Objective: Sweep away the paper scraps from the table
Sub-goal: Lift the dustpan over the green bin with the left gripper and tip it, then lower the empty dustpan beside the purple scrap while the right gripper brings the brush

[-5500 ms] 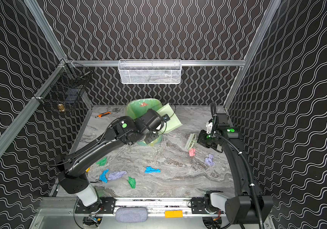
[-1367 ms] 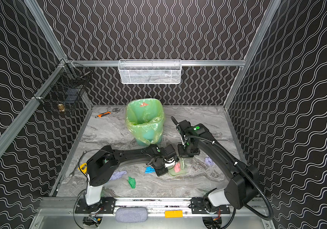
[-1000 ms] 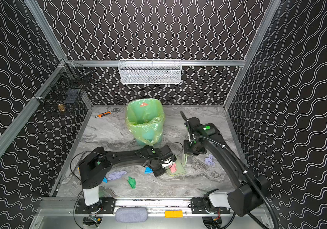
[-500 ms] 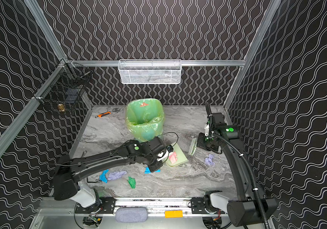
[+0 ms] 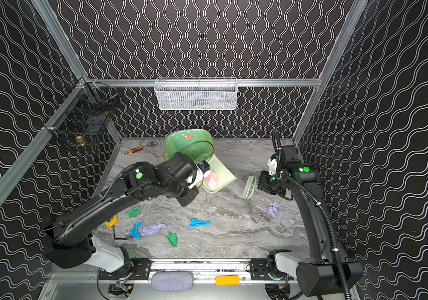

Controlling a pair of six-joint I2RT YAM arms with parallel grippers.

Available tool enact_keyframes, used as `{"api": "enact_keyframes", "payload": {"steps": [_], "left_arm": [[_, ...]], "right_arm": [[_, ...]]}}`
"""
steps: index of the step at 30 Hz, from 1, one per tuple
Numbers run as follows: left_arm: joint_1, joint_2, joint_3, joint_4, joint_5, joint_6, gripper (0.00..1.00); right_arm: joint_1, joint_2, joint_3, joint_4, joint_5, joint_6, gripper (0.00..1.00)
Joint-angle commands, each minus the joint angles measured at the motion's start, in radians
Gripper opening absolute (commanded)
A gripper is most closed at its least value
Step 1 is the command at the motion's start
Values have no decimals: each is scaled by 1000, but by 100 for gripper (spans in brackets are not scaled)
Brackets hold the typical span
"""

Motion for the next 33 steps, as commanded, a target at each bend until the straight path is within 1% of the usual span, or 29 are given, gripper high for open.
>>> {"api": "enact_keyframes", "payload": {"steps": [1, 4, 9, 13, 19, 24, 28, 33], "left_arm": [[82, -2, 61, -102, -13, 10, 5], [177, 13, 120, -137, -25, 51, 5], [329, 38, 177, -156, -45, 126, 5], [395, 76, 218, -164, -138, 195, 5], [399, 188, 285, -150, -351, 316, 5], [396, 242, 281, -90, -540, 455, 5], [365, 236, 224, 15, -661, 585, 5], [293, 227, 127, 210, -791, 784, 4]], "right_arm": [[-3, -5, 23, -13, -14, -13, 0], [-4, -8, 30, -20, -19, -13, 0], [-4, -8, 41, -30, -27, -17, 0], [-5, -9, 51, -43, -26, -19, 0], [-6, -20, 50, -79, -33, -26, 0], [-5, -34, 46, -114, -29, -31, 0], [-6, -46, 45, -137, -32, -33, 0], [-6, -51, 48, -156, -38, -39, 0]]}}
